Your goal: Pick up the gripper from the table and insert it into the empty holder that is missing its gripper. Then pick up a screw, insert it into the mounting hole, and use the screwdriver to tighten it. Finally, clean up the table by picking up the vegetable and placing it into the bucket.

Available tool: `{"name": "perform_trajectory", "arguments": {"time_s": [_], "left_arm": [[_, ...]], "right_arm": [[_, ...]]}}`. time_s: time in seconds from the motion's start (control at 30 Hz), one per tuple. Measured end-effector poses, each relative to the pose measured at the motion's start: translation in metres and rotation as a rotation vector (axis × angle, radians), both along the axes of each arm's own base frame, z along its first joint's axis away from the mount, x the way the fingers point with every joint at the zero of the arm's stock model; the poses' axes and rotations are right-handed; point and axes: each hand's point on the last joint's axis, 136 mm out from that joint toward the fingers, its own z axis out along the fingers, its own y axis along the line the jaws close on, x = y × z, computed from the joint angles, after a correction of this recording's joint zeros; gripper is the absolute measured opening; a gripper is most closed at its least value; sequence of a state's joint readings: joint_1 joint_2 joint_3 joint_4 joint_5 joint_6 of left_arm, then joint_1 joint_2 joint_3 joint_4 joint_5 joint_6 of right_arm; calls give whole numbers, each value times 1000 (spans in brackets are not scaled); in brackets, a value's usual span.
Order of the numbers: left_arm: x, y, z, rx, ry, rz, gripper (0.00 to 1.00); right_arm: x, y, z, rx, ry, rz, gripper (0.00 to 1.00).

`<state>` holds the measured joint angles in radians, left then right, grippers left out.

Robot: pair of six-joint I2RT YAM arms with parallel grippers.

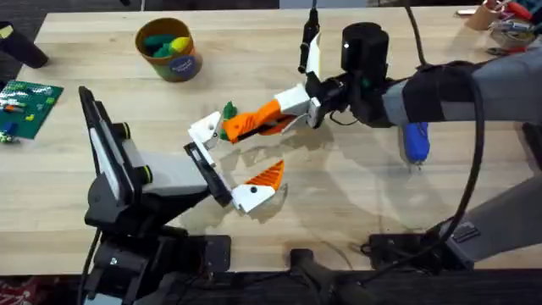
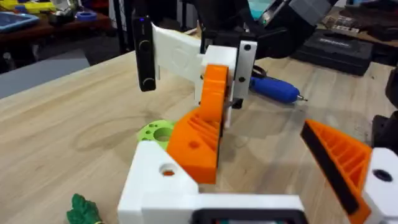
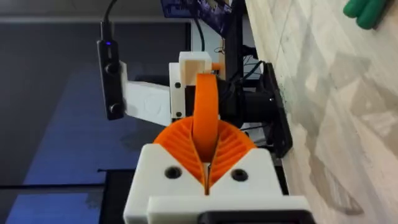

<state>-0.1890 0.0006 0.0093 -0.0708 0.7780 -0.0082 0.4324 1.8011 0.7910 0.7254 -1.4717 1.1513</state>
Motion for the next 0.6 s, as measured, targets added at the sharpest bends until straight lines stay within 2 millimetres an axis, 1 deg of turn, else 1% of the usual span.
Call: {"name": "perform_trajectory", "arguments": {"time_s": [0.13,0.23,0.3,0.4,0.6], "left_arm": [[0,0,0,0,0,0,988],[0,0,0,0,0,0,988],[0,0,0,0,0,0,987],[0,0,0,0,0,0,986],[0,0,0,0,0,-1,986]], "right_arm": [[-3,-2,8,13,-29,-1,20],[-12,-8,14,24,-54,-5,20],[-20,-16,12,27,-62,-13,20],[-24,-26,6,29,-69,-32,20],[-23,-28,8,58,-141,-39,20]]}}
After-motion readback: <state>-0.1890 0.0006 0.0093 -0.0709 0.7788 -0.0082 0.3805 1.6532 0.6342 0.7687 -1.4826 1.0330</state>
